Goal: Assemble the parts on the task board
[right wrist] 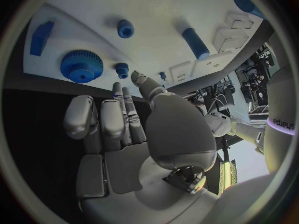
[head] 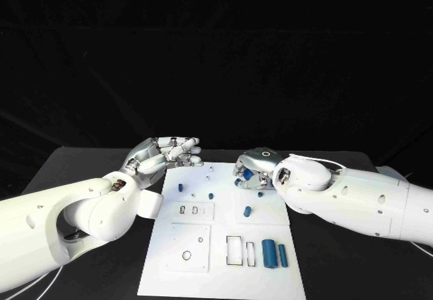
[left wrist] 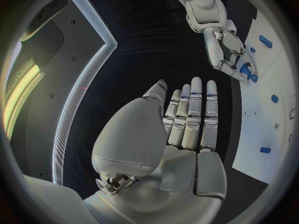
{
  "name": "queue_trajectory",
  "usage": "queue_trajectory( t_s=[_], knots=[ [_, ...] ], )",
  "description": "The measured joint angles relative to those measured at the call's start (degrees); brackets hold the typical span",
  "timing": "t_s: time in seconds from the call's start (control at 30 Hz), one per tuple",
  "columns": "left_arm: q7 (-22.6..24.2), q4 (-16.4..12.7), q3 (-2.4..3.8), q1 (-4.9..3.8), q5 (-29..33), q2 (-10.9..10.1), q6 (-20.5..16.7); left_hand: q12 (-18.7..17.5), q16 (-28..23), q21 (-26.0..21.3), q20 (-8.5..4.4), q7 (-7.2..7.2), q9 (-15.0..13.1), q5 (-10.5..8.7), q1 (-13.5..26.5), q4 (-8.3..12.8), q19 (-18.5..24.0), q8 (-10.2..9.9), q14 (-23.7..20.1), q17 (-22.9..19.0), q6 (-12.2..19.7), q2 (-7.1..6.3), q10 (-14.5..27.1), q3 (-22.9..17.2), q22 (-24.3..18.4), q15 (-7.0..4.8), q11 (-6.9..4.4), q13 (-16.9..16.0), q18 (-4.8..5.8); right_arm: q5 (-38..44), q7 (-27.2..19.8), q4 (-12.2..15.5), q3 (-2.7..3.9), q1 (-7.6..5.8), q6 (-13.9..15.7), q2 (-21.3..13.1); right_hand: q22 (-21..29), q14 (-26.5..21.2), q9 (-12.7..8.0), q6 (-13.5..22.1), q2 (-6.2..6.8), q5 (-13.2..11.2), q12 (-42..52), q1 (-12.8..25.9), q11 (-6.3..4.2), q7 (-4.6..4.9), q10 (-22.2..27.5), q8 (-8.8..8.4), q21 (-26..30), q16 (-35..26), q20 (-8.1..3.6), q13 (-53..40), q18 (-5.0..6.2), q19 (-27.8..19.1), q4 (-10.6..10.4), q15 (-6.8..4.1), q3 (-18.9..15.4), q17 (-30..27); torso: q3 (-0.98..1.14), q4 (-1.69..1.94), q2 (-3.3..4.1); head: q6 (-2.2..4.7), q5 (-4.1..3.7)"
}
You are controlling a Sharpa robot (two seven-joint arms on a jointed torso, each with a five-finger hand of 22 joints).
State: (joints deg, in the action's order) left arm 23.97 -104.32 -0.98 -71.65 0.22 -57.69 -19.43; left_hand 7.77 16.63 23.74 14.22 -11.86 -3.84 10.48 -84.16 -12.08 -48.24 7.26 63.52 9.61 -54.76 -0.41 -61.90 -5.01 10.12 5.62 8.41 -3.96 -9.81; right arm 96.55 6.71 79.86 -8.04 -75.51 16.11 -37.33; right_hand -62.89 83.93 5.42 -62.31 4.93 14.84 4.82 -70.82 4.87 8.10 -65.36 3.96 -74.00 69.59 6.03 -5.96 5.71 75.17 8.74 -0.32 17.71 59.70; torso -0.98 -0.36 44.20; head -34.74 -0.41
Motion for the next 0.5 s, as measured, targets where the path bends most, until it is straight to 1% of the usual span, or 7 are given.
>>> queue_trajectory(
  t_s=[0.1,0.17,0.27,0.5],
  knots=[
    [0.0,0.0,0.01,-0.04,0.0,-0.1,0.0,0.0,0.0,0.0,0.00,0.00,0.0,0.00,0.1,0.0,0.0,0.0,0.0,0.0,0.0,-0.08,0.0,0.0,0.0,0.03,0.00,0.0,0.00,0.0,0.0,-0.3,0.00,0.07,-0.1,0.3,-0.4,0.0,0.0,0.0,-0.02,0.0,0.0,0.0,0.00,0.00,0.0,0.00,-0.2,0.1,0.19,0.0,0.00,0.2,-0.1,0.00,0.1,0.2,-0.01,0.10,0.10,0.04,0.03],
    [0.0,-0.1,0.01,-0.05,0.0,-0.1,0.1,0.0,0.0,0.0,0.00,0.00,0.0,0.00,0.1,0.0,0.0,0.0,-0.2,0.1,0.0,-0.08,0.0,0.0,0.0,0.21,0.00,0.0,0.00,0.1,0.0,-0.4,-0.01,0.10,-0.2,0.4,-0.8,0.0,0.0,0.0,-0.24,0.0,0.0,-0.2,0.00,0.00,0.0,0.00,-0.6,0.6,0.00,0.0,0.00,0.4,-0.2,0.00,0.2,0.5,-0.05,0.14,0.16,0.08,0.06],
    [0.0,-0.1,0.01,-0.07,0.0,-0.2,0.1,-0.2,-0.2,0.0,0.00,0.00,0.0,0.00,0.1,-0.2,0.0,-0.2,-0.2,0.1,0.0,-0.07,0.0,-0.2,0.0,0.21,0.00,0.0,0.00,0.1,0.1,-0.5,-0.01,0.11,-0.3,0.4,-1.0,0.0,0.1,0.0,-0.39,0.0,0.2,-0.4,0.00,0.00,0.0,0.00,-0.6,0.6,0.21,0.0,-0.01,0.6,-0.2,0.00,0.2,0.7,-0.04,0.15,0.21,0.09,0.13],
    [-0.1,-0.2,0.01,-0.14,0.1,-0.5,0.1,-0.5,-0.5,0.0,0.00,0.00,0.0,0.00,0.1,0.0,0.0,-0.4,-0.4,0.1,0.0,-0.07,0.0,-0.6,0.0,0.43,0.00,0.0,0.00,0.3,0.2,-0.8,-0.01,0.12,-0.8,0.5,-1.4,0.0,0.1,0.0,-0.38,0.0,0.2,-0.4,0.00,0.00,0.0,0.00,-0.9,0.9,0.21,0.0,0.00,0.6,-0.4,0.00,0.4,0.9,-0.08,0.12,0.36,0.16,0.59]
  ],
)
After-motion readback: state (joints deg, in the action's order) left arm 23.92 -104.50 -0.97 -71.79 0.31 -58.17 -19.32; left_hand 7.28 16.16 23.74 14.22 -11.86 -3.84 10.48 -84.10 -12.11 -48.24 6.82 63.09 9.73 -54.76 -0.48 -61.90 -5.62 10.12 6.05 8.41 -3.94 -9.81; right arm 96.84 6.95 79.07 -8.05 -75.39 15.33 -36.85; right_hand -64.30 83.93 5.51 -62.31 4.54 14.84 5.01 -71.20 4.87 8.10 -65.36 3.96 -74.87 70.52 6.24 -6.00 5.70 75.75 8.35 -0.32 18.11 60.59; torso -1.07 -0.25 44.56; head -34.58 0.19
